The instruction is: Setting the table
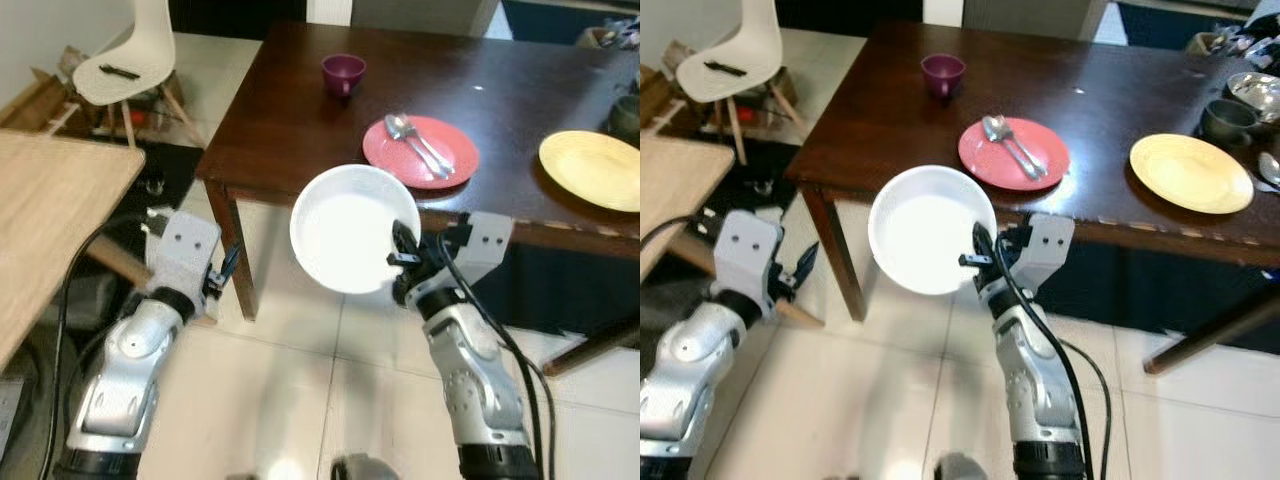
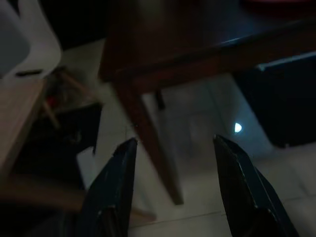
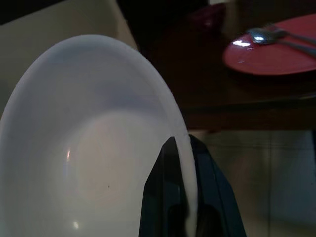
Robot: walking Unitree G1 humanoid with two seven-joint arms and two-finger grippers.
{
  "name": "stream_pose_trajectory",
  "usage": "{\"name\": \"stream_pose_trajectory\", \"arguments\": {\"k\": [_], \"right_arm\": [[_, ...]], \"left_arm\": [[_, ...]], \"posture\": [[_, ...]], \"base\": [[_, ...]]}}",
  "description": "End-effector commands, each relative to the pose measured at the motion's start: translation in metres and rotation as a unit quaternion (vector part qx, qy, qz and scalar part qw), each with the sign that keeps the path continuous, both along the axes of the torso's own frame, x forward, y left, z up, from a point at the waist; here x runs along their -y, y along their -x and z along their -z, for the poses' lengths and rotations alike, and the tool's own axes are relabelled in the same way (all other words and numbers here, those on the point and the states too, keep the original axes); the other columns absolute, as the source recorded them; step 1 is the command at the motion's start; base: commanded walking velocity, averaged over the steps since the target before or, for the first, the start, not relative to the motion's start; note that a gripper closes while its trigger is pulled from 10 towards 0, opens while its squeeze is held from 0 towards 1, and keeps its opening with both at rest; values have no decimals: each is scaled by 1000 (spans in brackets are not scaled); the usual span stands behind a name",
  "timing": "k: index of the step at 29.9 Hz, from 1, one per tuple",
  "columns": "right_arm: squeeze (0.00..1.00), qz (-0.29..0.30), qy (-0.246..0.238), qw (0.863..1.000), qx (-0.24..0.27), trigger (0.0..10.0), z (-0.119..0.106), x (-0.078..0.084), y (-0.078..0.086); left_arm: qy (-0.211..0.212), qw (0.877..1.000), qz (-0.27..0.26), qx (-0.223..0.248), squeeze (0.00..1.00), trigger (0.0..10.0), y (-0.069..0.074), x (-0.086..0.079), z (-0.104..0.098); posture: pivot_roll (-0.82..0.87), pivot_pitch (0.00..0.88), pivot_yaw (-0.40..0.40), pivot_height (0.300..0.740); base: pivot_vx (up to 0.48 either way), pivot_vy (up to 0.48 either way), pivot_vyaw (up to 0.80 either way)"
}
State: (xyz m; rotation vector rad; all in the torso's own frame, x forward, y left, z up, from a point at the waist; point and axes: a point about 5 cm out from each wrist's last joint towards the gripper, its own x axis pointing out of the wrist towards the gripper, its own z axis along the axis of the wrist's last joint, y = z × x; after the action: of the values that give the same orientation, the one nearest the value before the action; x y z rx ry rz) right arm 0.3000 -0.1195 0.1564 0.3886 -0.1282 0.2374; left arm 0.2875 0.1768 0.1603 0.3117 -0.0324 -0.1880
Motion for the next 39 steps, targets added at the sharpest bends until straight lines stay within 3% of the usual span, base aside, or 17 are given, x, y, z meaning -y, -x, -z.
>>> {"name": "stream_pose_trajectory", "arguments": {"k": [1, 39], "right_arm": [[0, -3, -18, 1000, -8, 10000, 4, -5, 3], [0, -11, -17, 1000, -2, 10000, 2, -8, 0]], "left_arm": [[-3, 1000, -3, -11, 0, 10000, 2, -1, 5], [-1, 1000, -2, -7, 0, 10000, -2, 0, 5]], "posture": [[-57, 47, 43, 740], [-57, 25, 48, 740]], "base": [[-409, 0, 0], [-386, 0, 0]]}}
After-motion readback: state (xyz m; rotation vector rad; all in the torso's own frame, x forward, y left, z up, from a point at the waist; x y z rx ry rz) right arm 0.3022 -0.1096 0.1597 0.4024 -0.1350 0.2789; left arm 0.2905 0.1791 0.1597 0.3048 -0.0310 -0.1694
